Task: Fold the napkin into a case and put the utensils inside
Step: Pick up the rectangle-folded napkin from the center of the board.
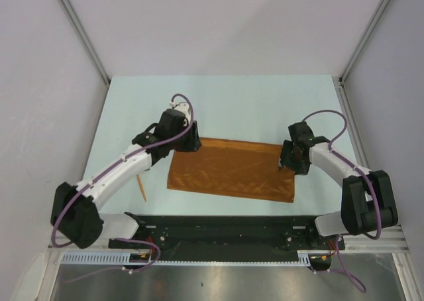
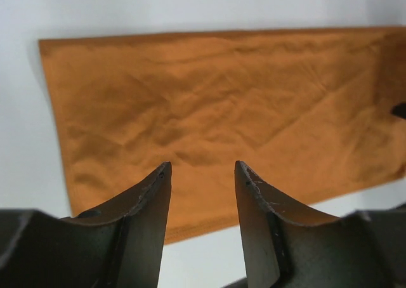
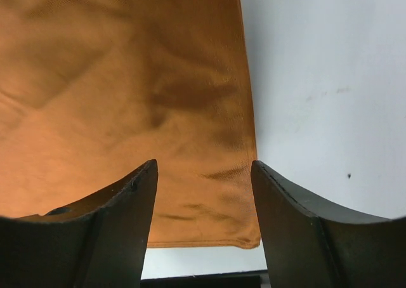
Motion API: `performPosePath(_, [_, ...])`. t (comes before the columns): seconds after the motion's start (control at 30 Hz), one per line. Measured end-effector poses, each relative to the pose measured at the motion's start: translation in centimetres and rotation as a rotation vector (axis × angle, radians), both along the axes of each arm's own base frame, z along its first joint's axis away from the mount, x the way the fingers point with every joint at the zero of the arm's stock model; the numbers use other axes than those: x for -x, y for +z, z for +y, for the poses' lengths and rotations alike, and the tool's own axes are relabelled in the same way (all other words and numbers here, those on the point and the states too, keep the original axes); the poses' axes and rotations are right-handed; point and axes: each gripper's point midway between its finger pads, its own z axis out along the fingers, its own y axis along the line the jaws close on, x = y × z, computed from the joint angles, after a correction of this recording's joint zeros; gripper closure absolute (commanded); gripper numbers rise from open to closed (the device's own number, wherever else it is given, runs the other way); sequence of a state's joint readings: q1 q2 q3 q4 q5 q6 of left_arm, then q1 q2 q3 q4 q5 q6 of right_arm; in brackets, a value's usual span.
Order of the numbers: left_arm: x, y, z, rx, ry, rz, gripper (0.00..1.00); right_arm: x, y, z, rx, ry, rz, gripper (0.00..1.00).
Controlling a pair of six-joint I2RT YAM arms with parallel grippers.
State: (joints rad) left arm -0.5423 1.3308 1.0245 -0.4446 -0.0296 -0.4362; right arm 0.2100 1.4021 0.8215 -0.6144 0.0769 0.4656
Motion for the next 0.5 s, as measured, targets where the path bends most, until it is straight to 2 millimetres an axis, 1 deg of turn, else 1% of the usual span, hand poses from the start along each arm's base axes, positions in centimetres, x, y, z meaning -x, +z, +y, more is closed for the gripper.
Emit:
performPosePath(0.07, [1.7,0.3,-0.3,0.013,-0.034,-0.009,0.5,1.1,-0.7,0.2,0.024,0.003,0.031,0.35])
performPosePath(0.2, [3.2,-0.1,0.3,0.016,-0.039,-0.004,0.51,1.9,-1.2,-0.1,0.067,-0.014,0.046,0.34])
performPosePath(0.3, [3.8,-0.6,0.6,0.009,-0.039,0.009,0.51,2.3,-1.7,-0.4,0.094,-0.025,0.057,0.34])
performPosePath(0.43, [4.2,-1.0,0.7,0.008,-0.046,0.023,0.51,2.9,-2.9,-0.6,0.106,-0.04,0.083,0.35])
performPosePath(0.5, [4.3,-1.0,0.5,0.015,-0.054,0.027,0.51,2.8,-3.0,-0.5,0.102,-0.04,0.079,0.38])
